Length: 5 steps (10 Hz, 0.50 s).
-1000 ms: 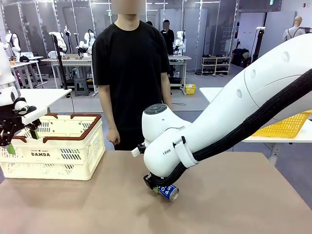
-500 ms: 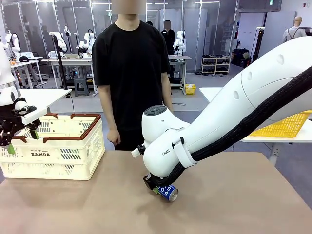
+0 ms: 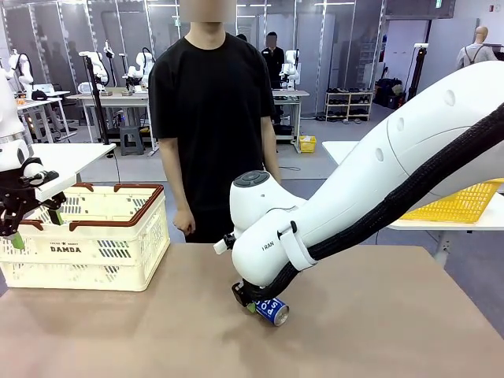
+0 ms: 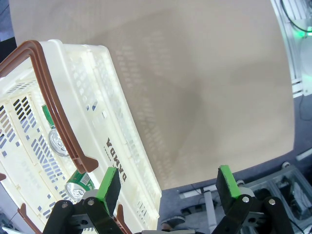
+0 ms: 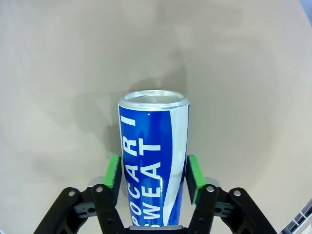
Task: Place the drinks into the Shopping basket.
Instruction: Pick up one drink and place it into the Shopping basket.
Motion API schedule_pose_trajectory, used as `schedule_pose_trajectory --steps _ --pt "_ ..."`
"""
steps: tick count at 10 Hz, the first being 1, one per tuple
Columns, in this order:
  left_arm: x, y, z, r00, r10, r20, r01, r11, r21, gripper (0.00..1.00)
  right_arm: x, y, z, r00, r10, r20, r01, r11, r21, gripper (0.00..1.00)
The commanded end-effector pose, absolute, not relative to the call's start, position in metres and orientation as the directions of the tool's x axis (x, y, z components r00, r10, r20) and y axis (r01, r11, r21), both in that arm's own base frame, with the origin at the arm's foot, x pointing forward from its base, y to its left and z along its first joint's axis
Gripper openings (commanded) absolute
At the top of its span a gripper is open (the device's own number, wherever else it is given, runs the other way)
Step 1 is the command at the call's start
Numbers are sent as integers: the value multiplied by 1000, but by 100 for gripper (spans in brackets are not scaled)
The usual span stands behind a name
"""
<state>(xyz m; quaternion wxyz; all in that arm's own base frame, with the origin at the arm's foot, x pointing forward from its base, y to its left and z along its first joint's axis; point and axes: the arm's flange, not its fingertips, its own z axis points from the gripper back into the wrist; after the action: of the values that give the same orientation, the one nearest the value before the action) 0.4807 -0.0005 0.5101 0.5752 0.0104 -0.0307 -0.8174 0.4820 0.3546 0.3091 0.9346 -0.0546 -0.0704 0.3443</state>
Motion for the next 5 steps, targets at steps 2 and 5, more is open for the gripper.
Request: schedule_pose_trajectory --steps 2,5 --pt "479 0 512 -325 -946 14 945 -324 54 100 484 359 315 765 634 116 -613 771 -171 100" --pt "479 0 512 -325 -946 14 945 -324 54 100 477 333 352 759 643 107 -612 759 -221 100"
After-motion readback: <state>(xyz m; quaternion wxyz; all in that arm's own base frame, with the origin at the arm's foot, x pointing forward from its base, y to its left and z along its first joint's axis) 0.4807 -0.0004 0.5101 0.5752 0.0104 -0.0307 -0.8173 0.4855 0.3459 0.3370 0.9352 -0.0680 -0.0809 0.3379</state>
